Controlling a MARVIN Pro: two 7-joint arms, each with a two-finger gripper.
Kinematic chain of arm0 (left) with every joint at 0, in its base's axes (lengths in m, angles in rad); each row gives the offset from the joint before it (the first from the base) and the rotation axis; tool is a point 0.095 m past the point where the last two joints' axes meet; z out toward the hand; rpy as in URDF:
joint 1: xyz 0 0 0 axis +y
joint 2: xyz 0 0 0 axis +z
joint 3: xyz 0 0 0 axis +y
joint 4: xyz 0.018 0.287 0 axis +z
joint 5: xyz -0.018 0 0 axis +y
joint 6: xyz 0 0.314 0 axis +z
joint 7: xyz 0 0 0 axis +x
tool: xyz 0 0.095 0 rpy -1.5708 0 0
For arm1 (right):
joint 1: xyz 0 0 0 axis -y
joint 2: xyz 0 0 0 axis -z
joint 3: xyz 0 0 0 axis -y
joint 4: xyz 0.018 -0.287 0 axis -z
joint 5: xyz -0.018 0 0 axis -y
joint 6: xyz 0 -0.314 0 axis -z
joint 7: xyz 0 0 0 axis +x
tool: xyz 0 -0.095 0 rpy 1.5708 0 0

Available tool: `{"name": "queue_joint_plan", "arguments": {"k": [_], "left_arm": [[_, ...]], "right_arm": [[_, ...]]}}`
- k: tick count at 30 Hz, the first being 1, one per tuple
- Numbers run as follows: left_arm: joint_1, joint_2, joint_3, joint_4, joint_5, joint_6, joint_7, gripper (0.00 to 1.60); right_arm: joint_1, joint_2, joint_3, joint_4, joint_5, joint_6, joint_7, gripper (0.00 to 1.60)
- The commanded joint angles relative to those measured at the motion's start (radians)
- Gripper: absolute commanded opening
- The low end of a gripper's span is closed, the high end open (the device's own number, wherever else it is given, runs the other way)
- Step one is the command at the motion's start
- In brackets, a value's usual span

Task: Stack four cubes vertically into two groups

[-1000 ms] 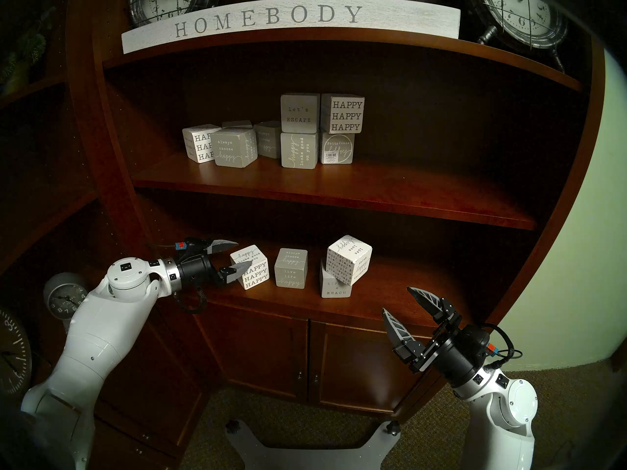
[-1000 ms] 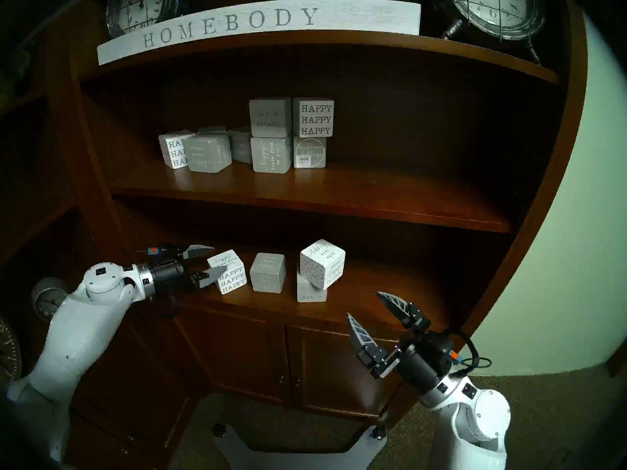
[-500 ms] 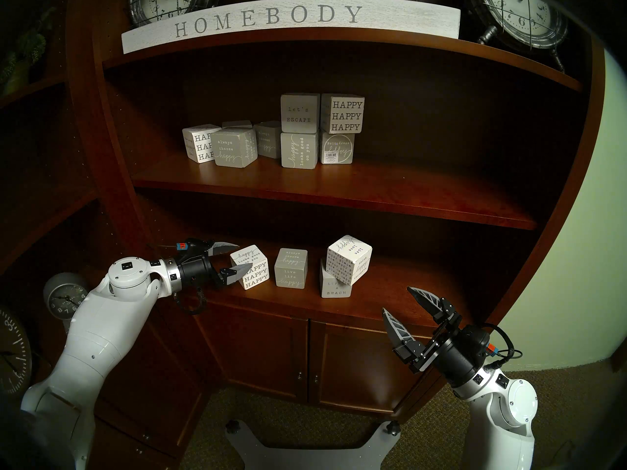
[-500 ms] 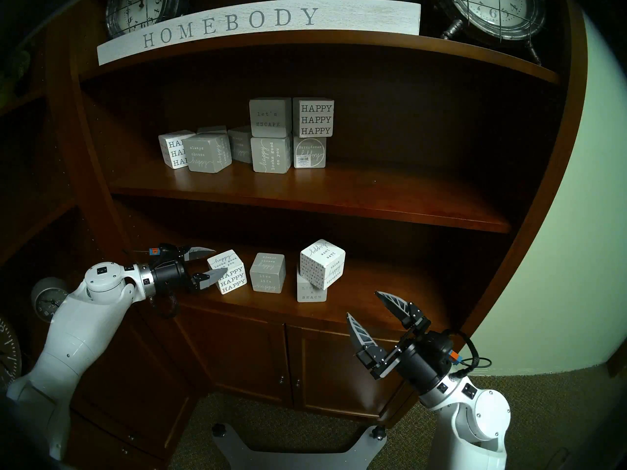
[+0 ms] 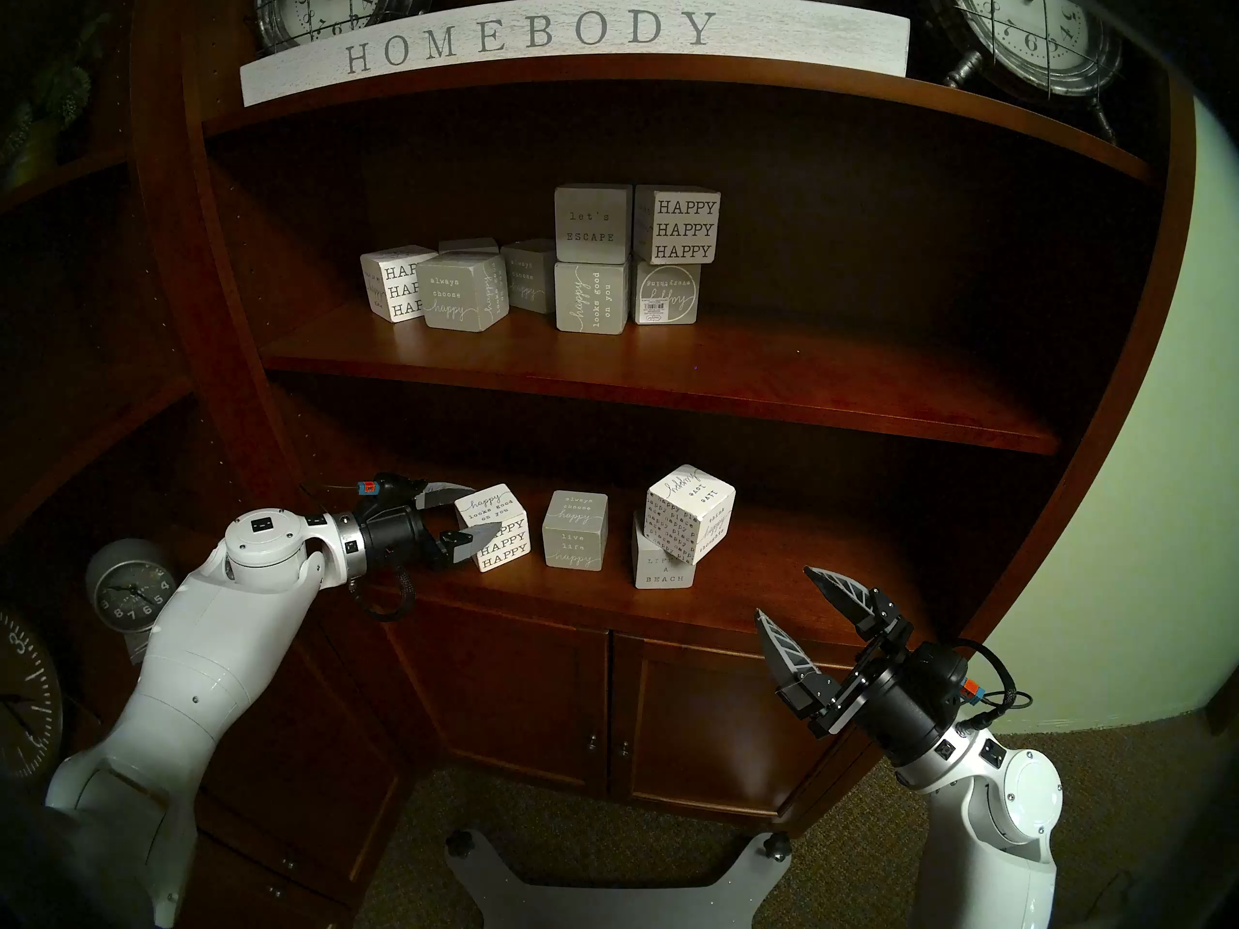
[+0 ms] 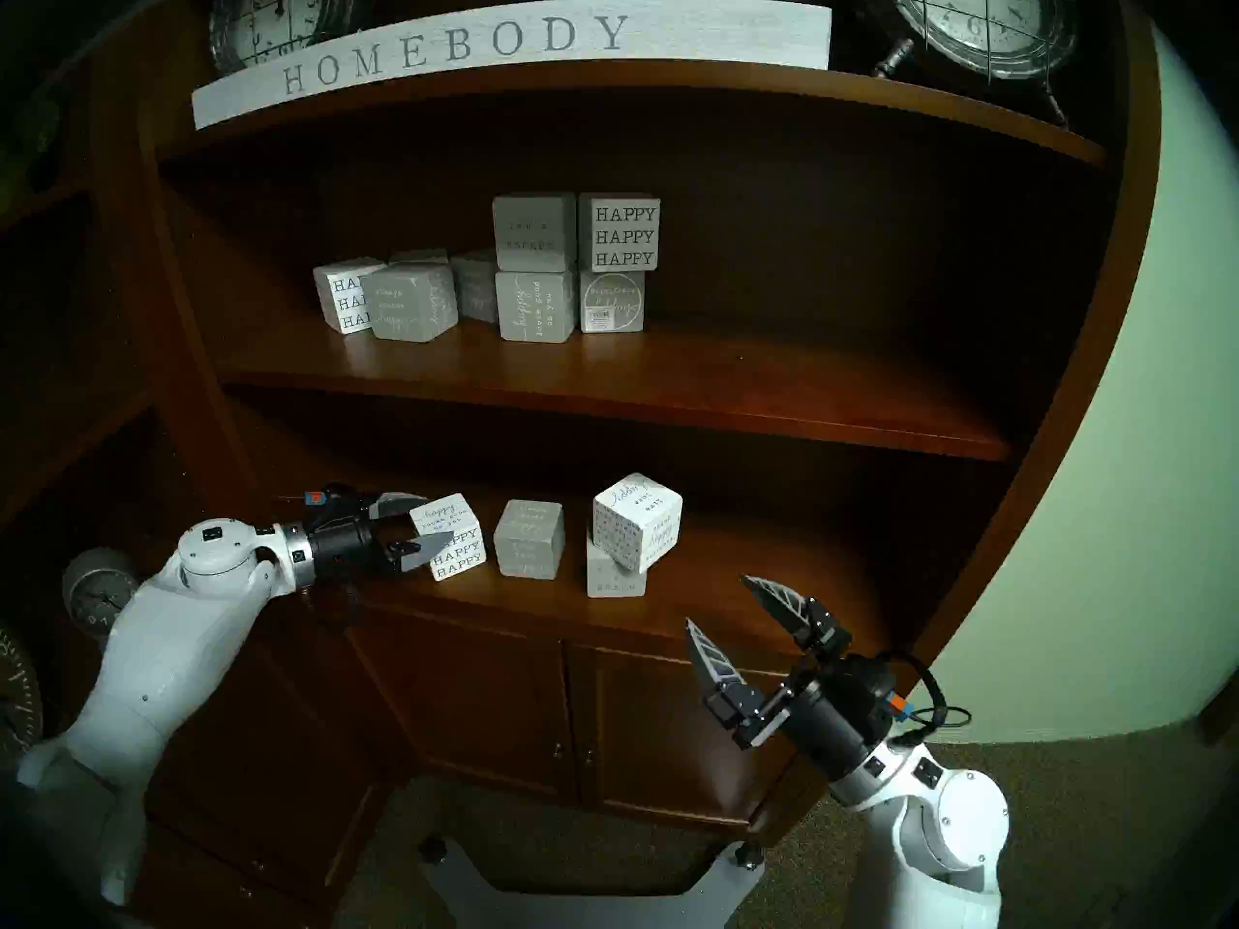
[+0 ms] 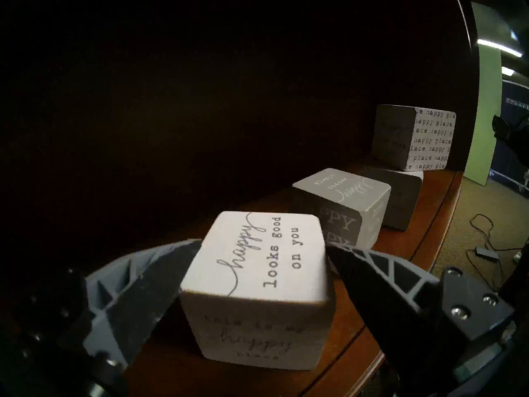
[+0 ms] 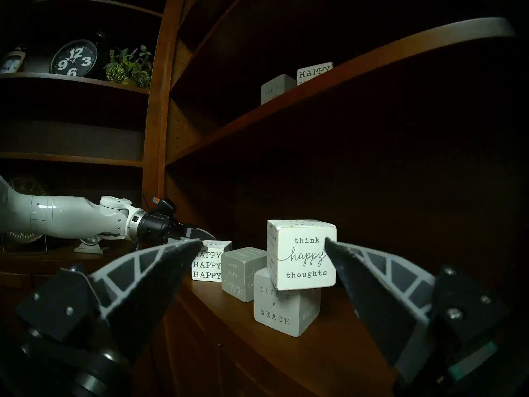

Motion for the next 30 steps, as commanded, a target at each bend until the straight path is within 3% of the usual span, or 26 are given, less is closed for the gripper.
{"name": "queue_joint_plan", "arguments": {"k": [1, 30], "left_arm": [[-0.031, -0.003, 0.004, 0.006, 0.006, -0.007, -0.005, 1.6], [-0.085, -0.038, 0.019, 0.096, 0.028, -0.033, -0.038, 1.6]], "right_arm": [[0.005, 0.001, -0.002, -0.014, 0.01, 0.002, -0.002, 1.6], [0.005, 0.001, -0.002, -0.014, 0.01, 0.002, -0.001, 1.6]]}}
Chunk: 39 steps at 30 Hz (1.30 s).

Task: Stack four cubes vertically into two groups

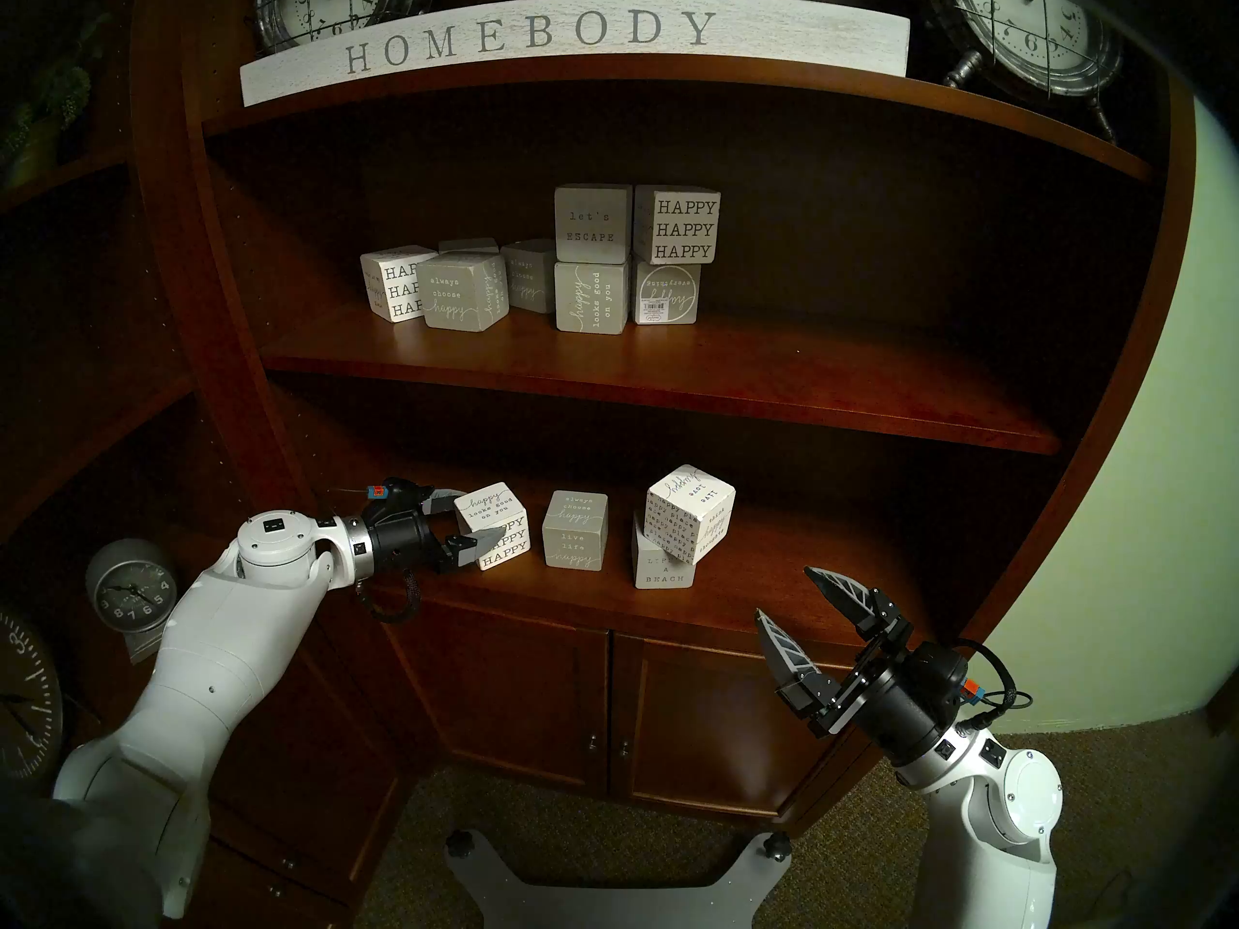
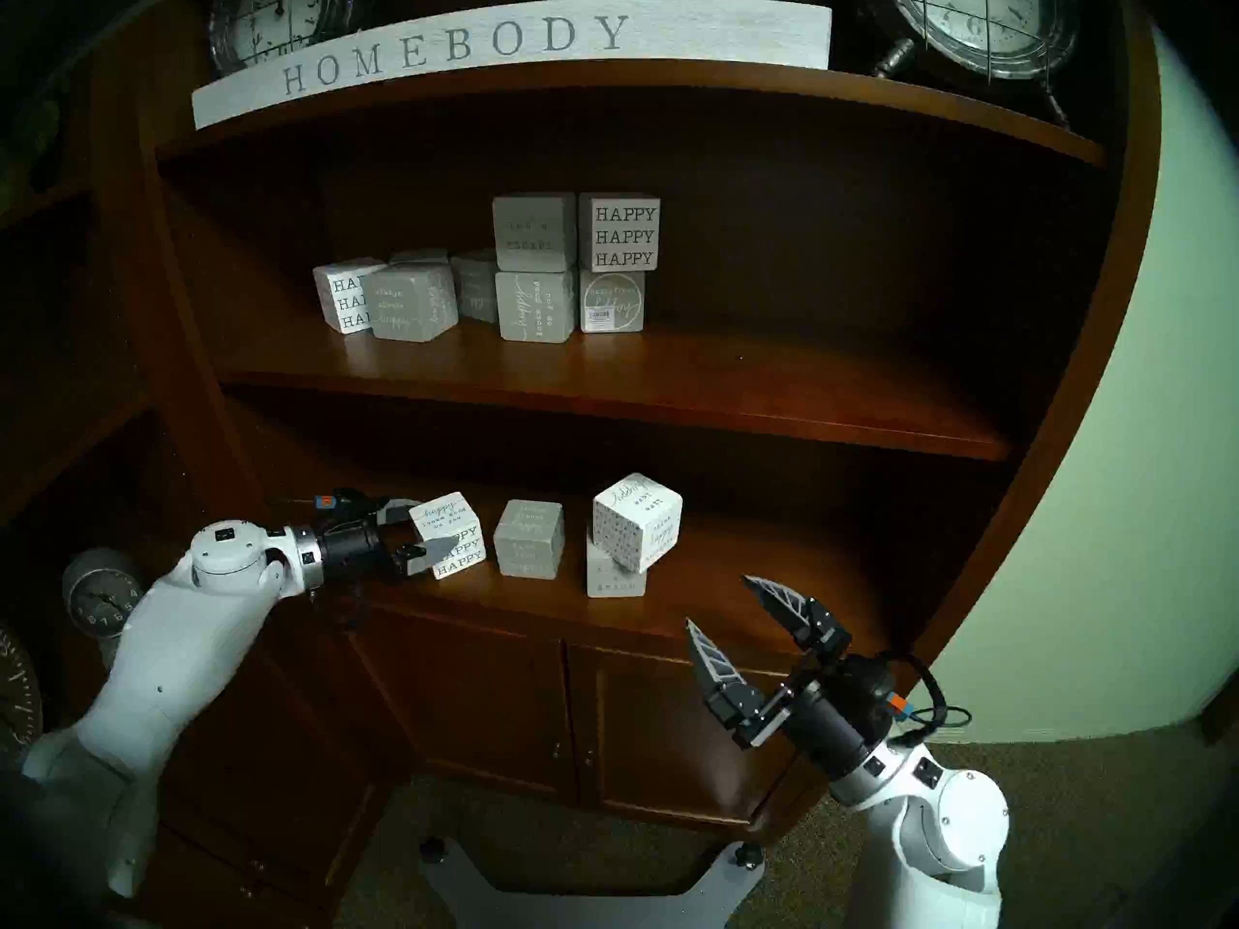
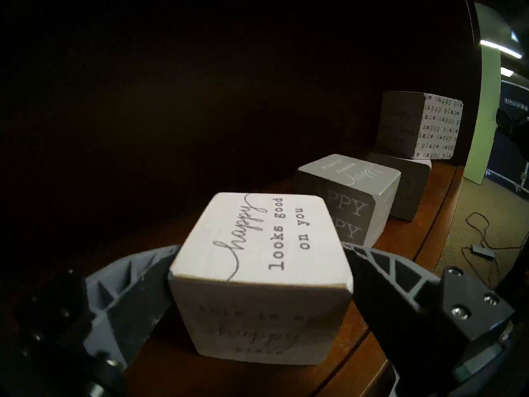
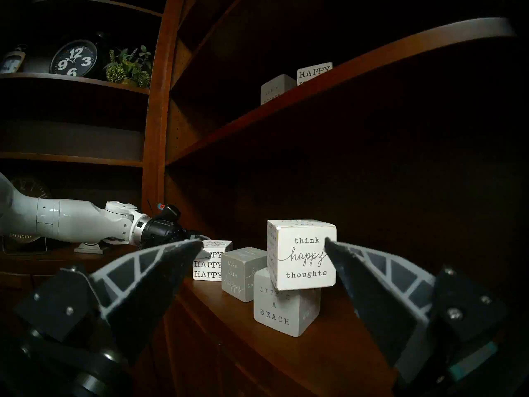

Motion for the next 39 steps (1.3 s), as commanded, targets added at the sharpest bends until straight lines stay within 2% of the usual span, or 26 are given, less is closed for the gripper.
{"name": "queue_joint_plan", "arguments": {"k": [1, 5, 6, 7, 8, 11, 13, 15, 16, 17, 18, 19, 20, 29, 33, 39], "left_arm": [[-0.031, -0.005, -0.002, -0.004, 0.004, -0.012, 0.002, 1.6], [-0.03, -0.008, -0.004, -0.004, 0.008, -0.011, 0.003, 1.6], [-0.029, -0.008, -0.005, -0.004, 0.01, -0.01, 0.004, 1.46], [-0.029, -0.009, -0.005, -0.004, 0.011, -0.01, 0.005, 1.23], [-0.028, -0.01, -0.006, -0.004, 0.012, -0.01, 0.006, 0.81], [-0.026, -0.011, -0.007, -0.005, 0.015, -0.009, 0.009, 0.82], [-0.024, -0.011, -0.009, -0.006, 0.015, -0.009, 0.012, 0.58], [-0.021, -0.012, -0.012, -0.01, 0.015, -0.008, 0.018, 0.55], [-0.02, -0.011, -0.012, -0.011, 0.016, -0.009, 0.019, 0.48], [-0.017, -0.01, -0.013, -0.016, 0.02, -0.006, 0.028, 0.33], [-0.014, -0.01, -0.016, -0.02, 0.018, -0.007, 0.032, 0.08], [-0.01, -0.008, -0.018, -0.028, 0.022, -0.005, 0.042, 0.08], [-0.007, -0.006, -0.02, -0.033, 0.021, -0.003, 0.043, 0.0], [0.055, 0.018, -0.061, -0.169, 0.016, 0.019, 0.101, 0.0], [0.08, 0.016, -0.077, -0.212, 0.006, 0.034, 0.119, 0.0], [0.122, 0.0, -0.101, -0.293, 0.009, 0.066, 0.189, 0.0]], "right_arm": [[0.005, 0.001, -0.002, -0.014, 0.01, 0.002, -0.001, 1.6], [0.005, 0.001, -0.002, -0.014, 0.01, 0.002, -0.001, 1.6], [0.005, 0.002, -0.002, -0.014, 0.01, 0.002, -0.002, 1.6], [0.005, 0.001, -0.002, -0.014, 0.01, 0.002, -0.001, 1.6], [0.005, 0.001, -0.002, -0.014, 0.01, 0.002, -0.002, 1.6], [0.005, 0.001, -0.002, -0.014, 0.01, 0.002, -0.001, 1.6], [0.005, 0.001, -0.002, -0.014, 0.01, 0.002, -0.002, 1.6], [0.005, 0.001, -0.002, -0.014, 0.01, 0.002, -0.001, 1.6], [0.005, 0.001, -0.002, -0.014, 0.01, 0.002, -0.001, 1.6], [0.005, 0.001, -0.002, -0.014, 0.01, 0.002, -0.002, 1.6], [0.005, 0.001, -0.002, -0.014, 0.01, 0.002, -0.001, 1.6], [0.005, 0.002, -0.002, -0.014, 0.01, 0.002, -0.002, 1.6], [0.005, 0.001, -0.002, -0.014, 0.01, 0.002, -0.001, 1.6], [0.005, 0.001, -0.002, -0.014, 0.009, 0.001, -0.001, 1.6], [0.005, 0.001, -0.002, -0.014, 0.009, 0.001, -0.001, 1.6], [0.005, 0.001, -0.002, -0.014, 0.009, 0.001, -0.001, 1.6]]}}
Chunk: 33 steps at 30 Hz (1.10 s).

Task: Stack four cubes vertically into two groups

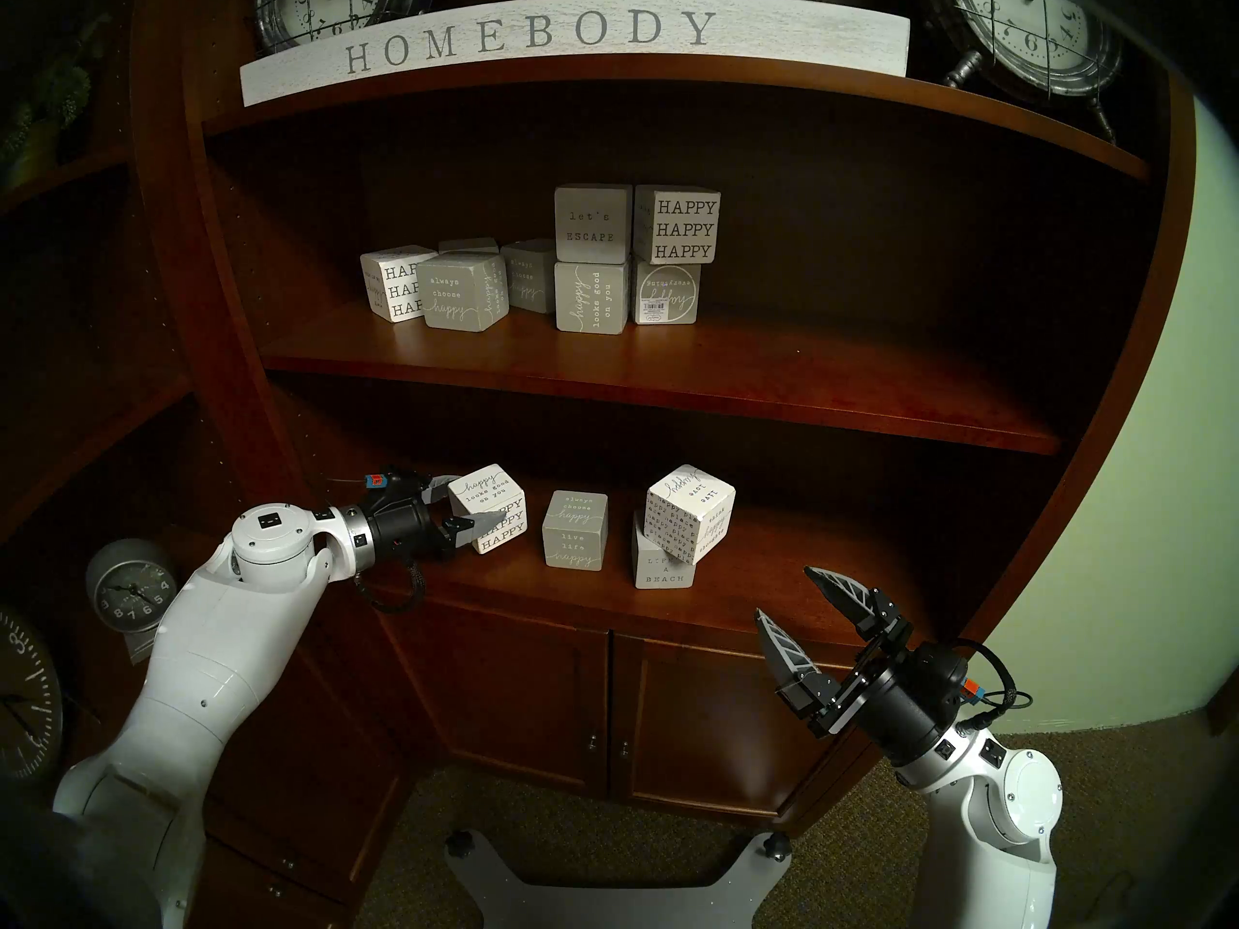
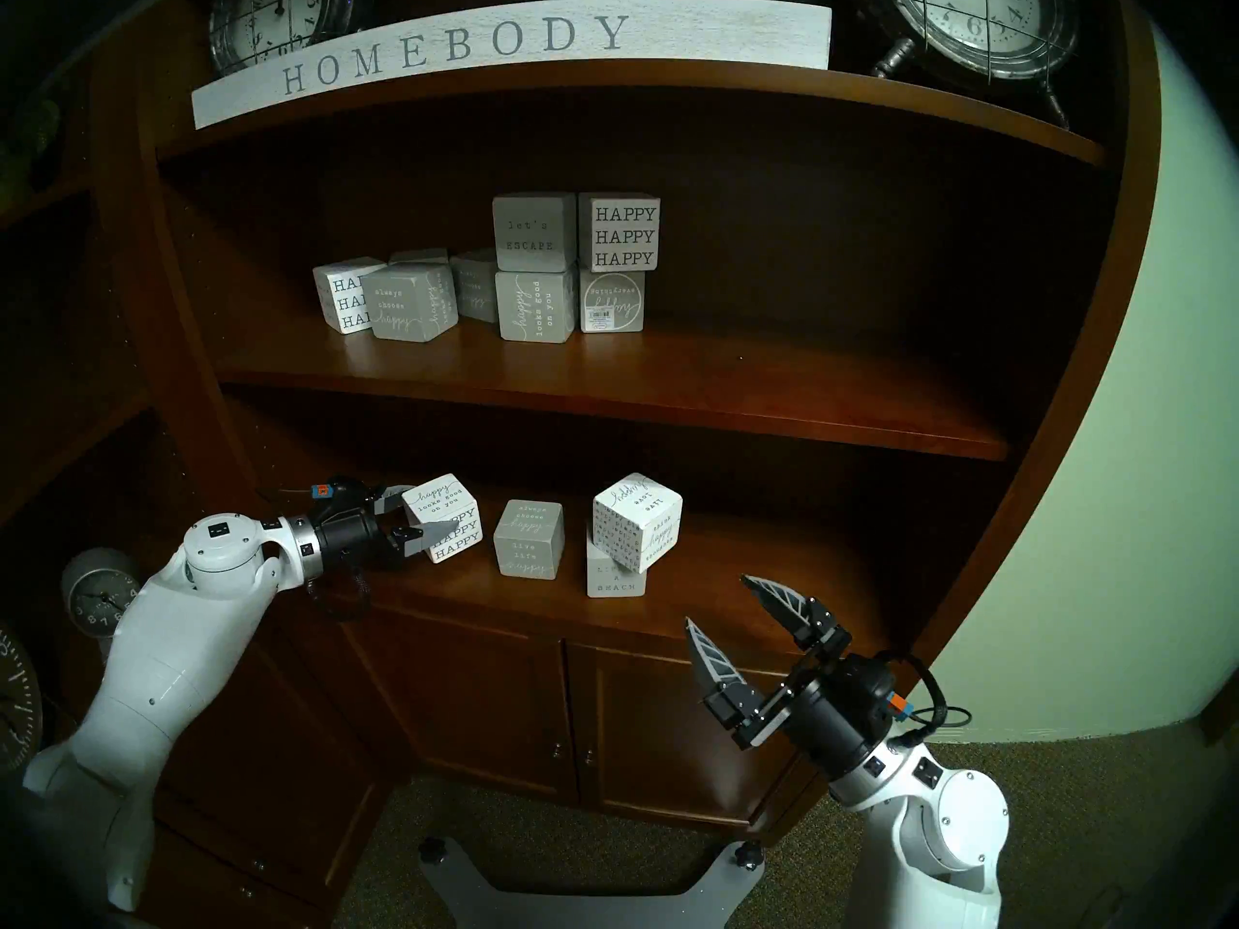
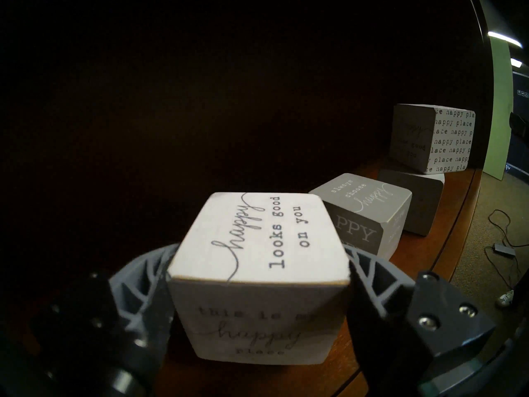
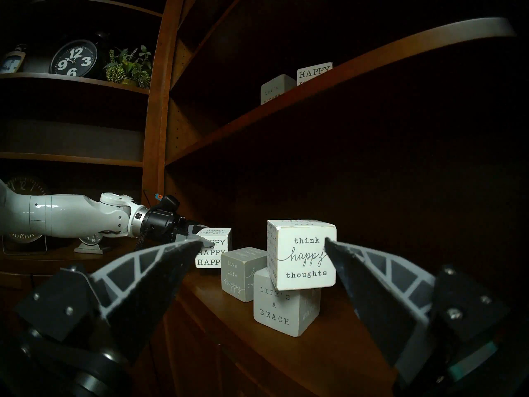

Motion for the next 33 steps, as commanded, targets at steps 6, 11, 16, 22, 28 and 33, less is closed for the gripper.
{"name": "queue_joint_plan", "arguments": {"k": [6, 11, 16, 22, 28, 33], "left_arm": [[0.055, -0.019, -0.05, -0.18, 0.003, 0.057, 0.14, 0.0], [0.087, -0.027, -0.064, -0.247, -0.002, 0.099, 0.194, 0.0], [0.122, -0.041, -0.085, -0.311, -0.023, 0.132, 0.225, 0.0], [0.145, -0.047, -0.101, -0.371, -0.042, 0.162, 0.232, 0.0], [0.156, -0.054, -0.103, -0.402, -0.042, 0.181, 0.247, 0.0], [0.15, -0.052, -0.089, -0.433, -0.03, 0.202, 0.253, 0.0]], "right_arm": [[0.005, 0.002, -0.002, -0.014, 0.009, 0.001, -0.001, 1.6], [0.005, 0.002, -0.002, -0.014, 0.009, 0.001, -0.001, 1.6], [0.005, 0.002, -0.002, -0.014, 0.009, 0.001, -0.001, 1.6], [0.005, 0.002, -0.002, -0.014, 0.009, 0.001, -0.001, 1.6], [0.005, 0.002, -0.002, -0.014, 0.009, 0.002, -0.001, 1.6], [0.005, 0.002, -0.002, -0.014, 0.009, 0.001, -0.001, 1.6]]}}
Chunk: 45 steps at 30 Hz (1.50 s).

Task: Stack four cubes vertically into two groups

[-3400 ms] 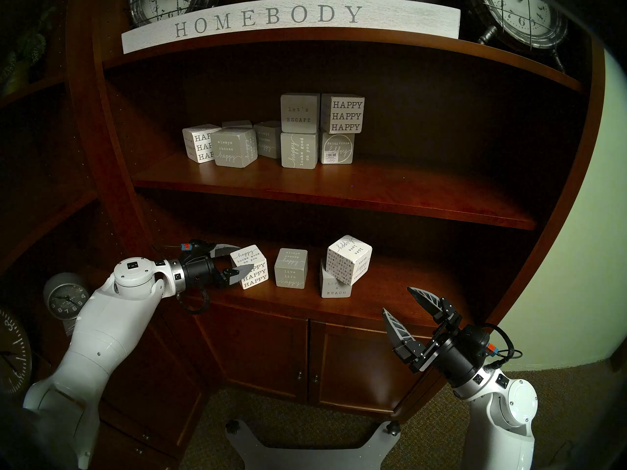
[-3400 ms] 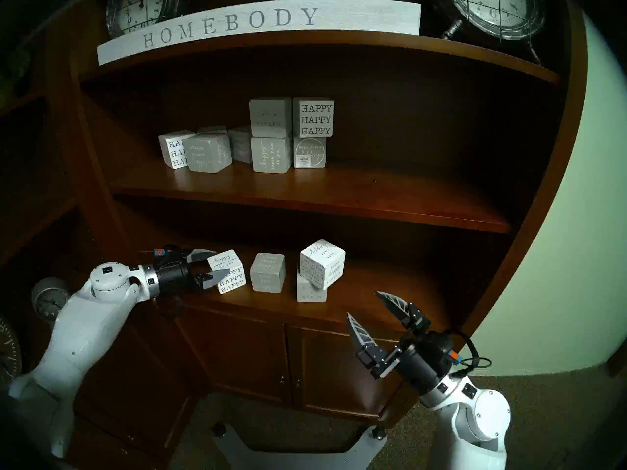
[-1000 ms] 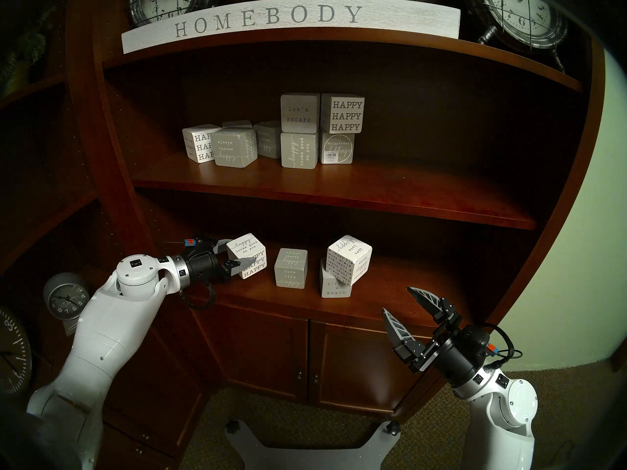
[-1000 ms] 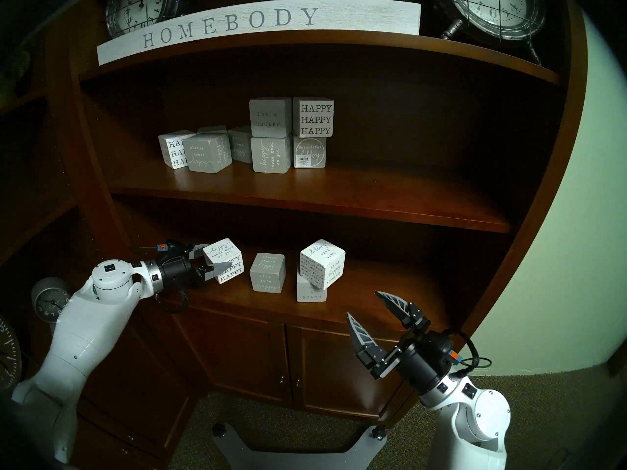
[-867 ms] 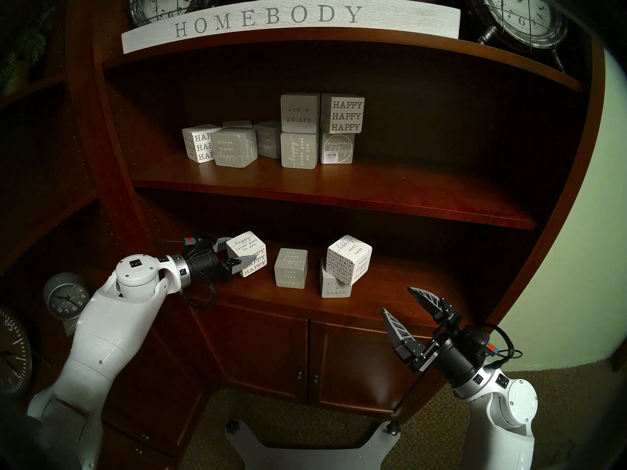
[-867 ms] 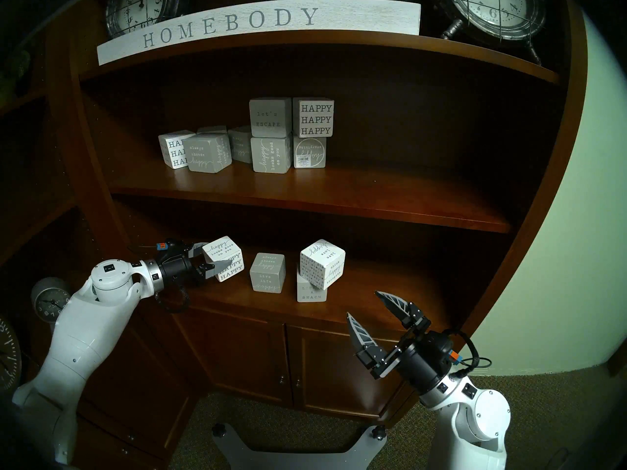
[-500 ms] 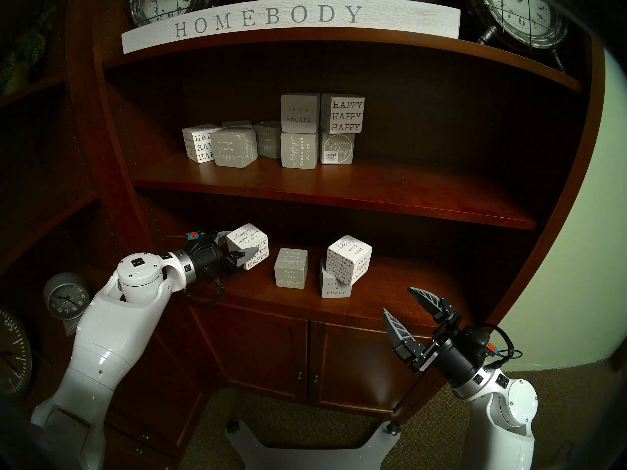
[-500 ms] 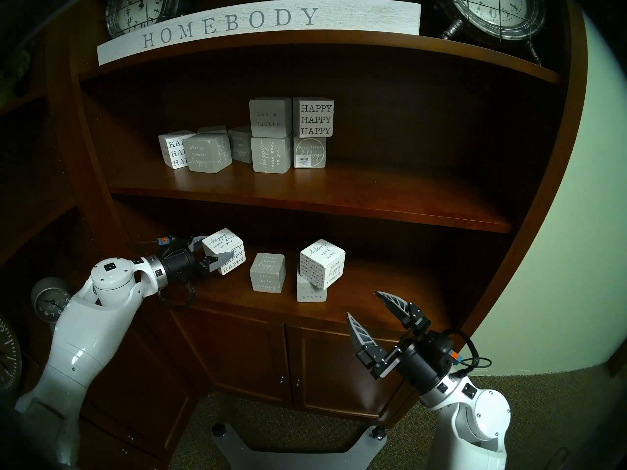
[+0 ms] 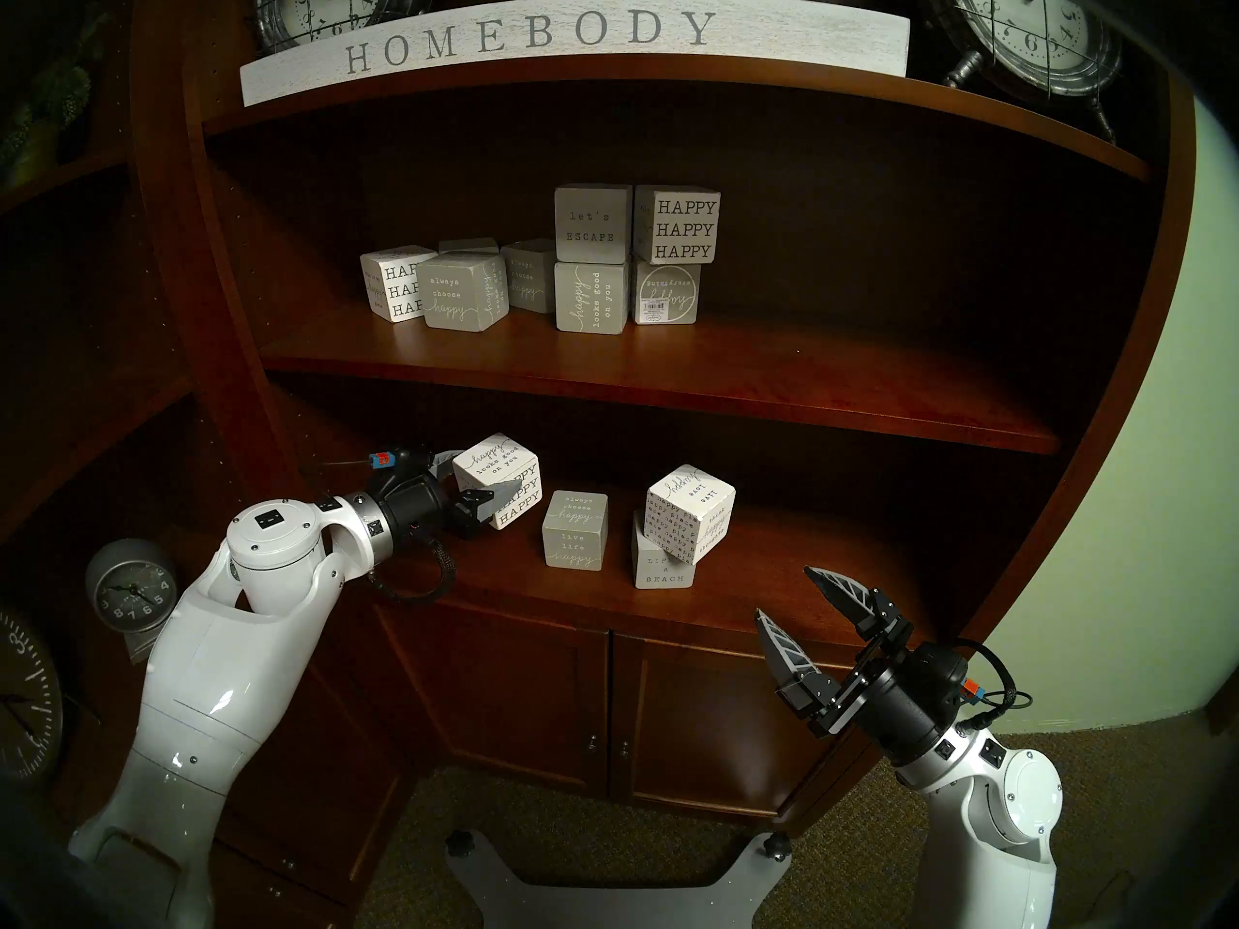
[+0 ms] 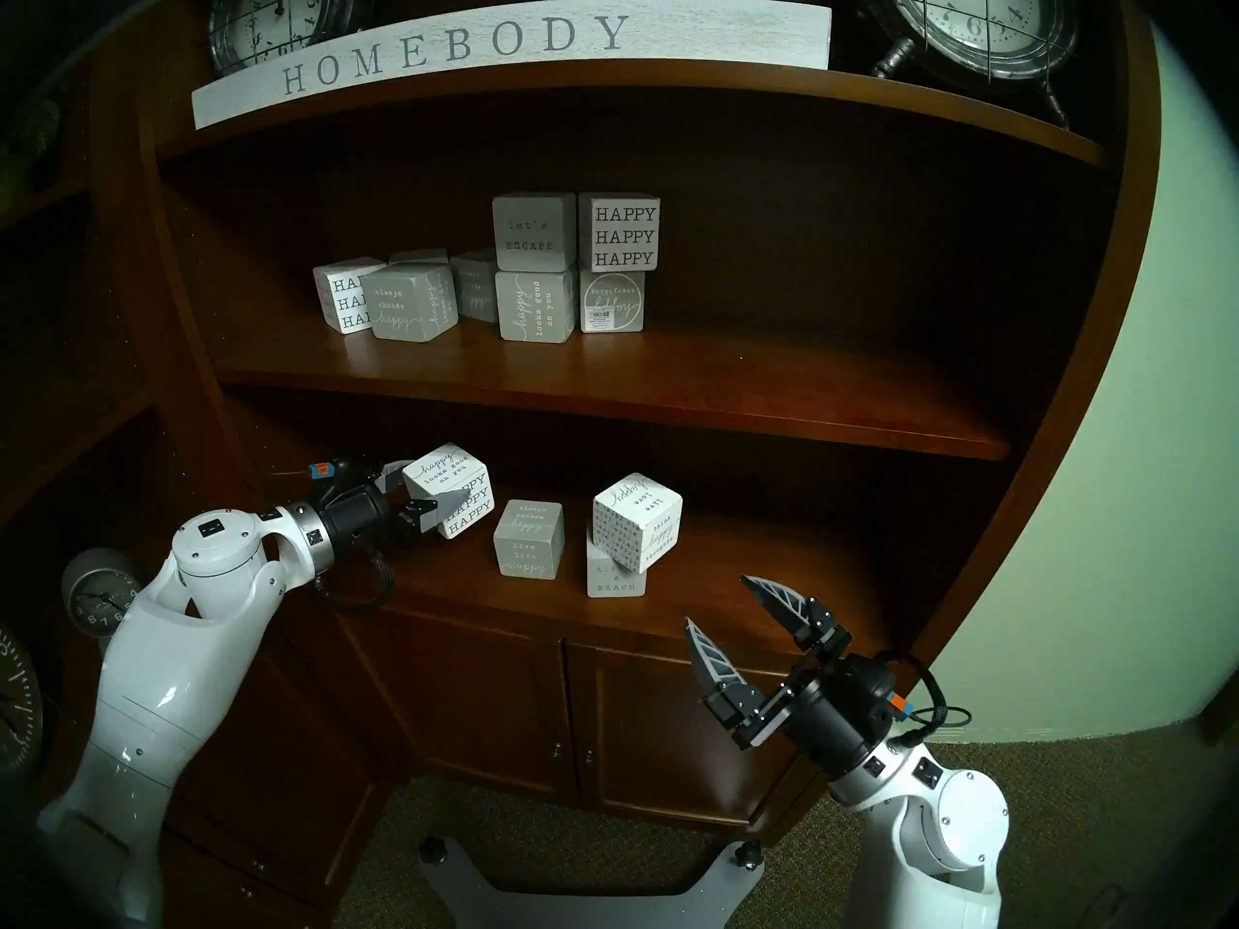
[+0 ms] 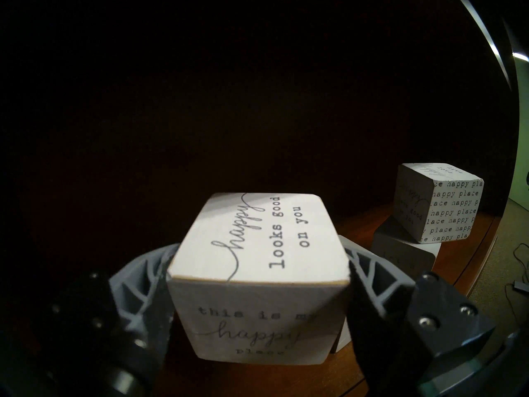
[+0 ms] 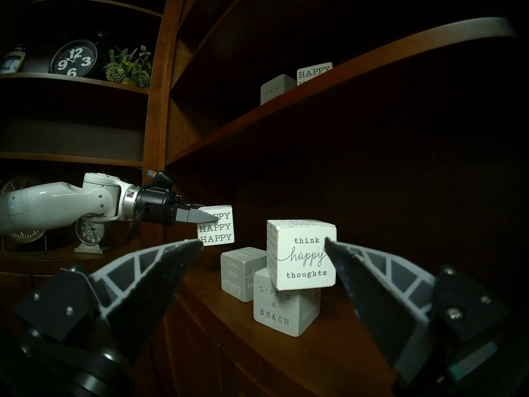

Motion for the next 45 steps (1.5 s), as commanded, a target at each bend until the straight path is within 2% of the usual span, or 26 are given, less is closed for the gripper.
{"name": "queue_joint_plan", "arguments": {"k": [1, 9, 24, 45], "left_arm": [[-0.02, 0.002, 0.004, -0.074, 0.007, 0.011, 0.007, 0.0], [-0.033, 0.001, 0.026, -0.101, 0.016, 0.03, 0.009, 0.0], [-0.066, -0.008, 0.076, -0.097, 0.011, 0.027, -0.044, 0.0], [-0.138, -0.024, 0.133, -0.021, 0.012, 0.037, -0.105, 0.0]], "right_arm": [[0.005, 0.002, -0.002, -0.014, 0.009, 0.001, -0.001, 1.6], [0.005, 0.002, -0.002, -0.014, 0.01, 0.002, -0.001, 1.6], [0.005, 0.002, -0.002, -0.014, 0.01, 0.002, -0.001, 1.6], [0.005, 0.002, -0.002, -0.015, 0.01, 0.002, -0.001, 1.6]]}}
